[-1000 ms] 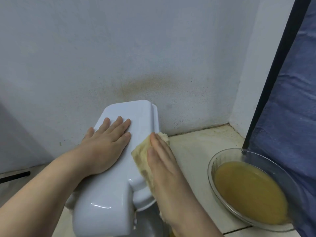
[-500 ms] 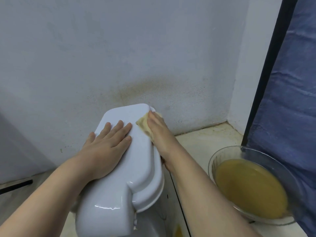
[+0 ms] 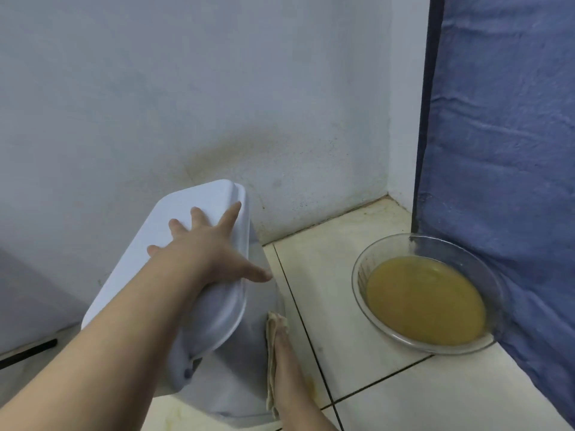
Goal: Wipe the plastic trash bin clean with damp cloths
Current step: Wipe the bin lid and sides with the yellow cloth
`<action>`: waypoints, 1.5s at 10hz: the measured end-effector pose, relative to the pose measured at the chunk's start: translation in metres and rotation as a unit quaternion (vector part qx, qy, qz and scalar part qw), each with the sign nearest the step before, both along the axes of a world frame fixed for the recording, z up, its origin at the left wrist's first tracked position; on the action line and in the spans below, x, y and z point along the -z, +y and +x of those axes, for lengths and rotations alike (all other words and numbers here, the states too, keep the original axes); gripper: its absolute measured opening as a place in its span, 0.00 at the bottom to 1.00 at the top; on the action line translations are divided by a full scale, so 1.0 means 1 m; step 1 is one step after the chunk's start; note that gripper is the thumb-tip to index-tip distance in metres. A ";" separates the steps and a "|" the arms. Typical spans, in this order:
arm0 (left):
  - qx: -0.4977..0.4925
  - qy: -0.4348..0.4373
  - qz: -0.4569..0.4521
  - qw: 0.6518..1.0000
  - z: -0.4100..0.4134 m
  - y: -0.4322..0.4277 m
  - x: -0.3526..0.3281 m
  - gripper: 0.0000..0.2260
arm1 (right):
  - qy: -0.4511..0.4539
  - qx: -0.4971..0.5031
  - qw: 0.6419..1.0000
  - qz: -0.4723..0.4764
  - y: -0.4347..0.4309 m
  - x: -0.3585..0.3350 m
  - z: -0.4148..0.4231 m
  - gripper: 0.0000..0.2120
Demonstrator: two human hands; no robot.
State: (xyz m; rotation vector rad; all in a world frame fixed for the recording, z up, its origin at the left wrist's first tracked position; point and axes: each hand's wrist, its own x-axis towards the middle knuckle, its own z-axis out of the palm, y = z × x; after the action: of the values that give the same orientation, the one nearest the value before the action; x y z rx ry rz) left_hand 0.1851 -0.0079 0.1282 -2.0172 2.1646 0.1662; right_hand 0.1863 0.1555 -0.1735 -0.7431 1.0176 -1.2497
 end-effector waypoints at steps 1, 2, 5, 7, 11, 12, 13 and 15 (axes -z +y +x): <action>-0.024 -0.034 -0.026 0.999 -0.015 0.003 0.004 0.49 | 0.010 0.040 0.998 -0.037 -0.016 0.061 -0.018 0.24; -0.025 -0.037 -0.043 0.998 -0.027 0.005 0.004 0.42 | -0.002 0.140 0.990 -0.001 -0.106 -0.070 -0.030 0.24; -0.070 0.117 -0.074 0.988 0.059 -0.005 -0.029 0.48 | 0.145 0.032 0.969 -0.196 -0.112 -0.134 -0.033 0.17; -0.102 0.271 -0.027 0.957 0.146 -0.003 -0.013 0.34 | 0.458 -0.024 0.870 -0.180 -0.080 -0.048 -0.034 0.22; -0.067 0.364 -0.038 0.928 0.181 -0.005 0.001 0.20 | 0.505 -0.044 0.809 -0.297 -0.110 -0.165 0.053 0.26; -0.084 0.393 -0.030 0.915 0.189 -0.004 0.004 0.18 | 0.470 -0.082 0.767 -0.429 -0.099 -0.169 0.058 0.24; -0.070 0.391 -0.026 0.917 0.183 -0.007 0.002 0.18 | 0.514 -0.038 0.721 -0.463 -0.084 -0.101 0.003 0.22; -0.037 0.377 -0.024 0.925 0.177 -0.012 -0.001 0.18 | 0.597 -0.011 0.715 -0.363 -0.053 -0.004 -0.062 0.28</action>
State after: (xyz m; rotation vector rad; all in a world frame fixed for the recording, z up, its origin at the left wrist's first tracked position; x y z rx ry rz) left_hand 0.3618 -0.0200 0.1289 -2.3149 2.4907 1.0687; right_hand 0.1247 0.1021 -0.1696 -2.3776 1.4807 -1.0534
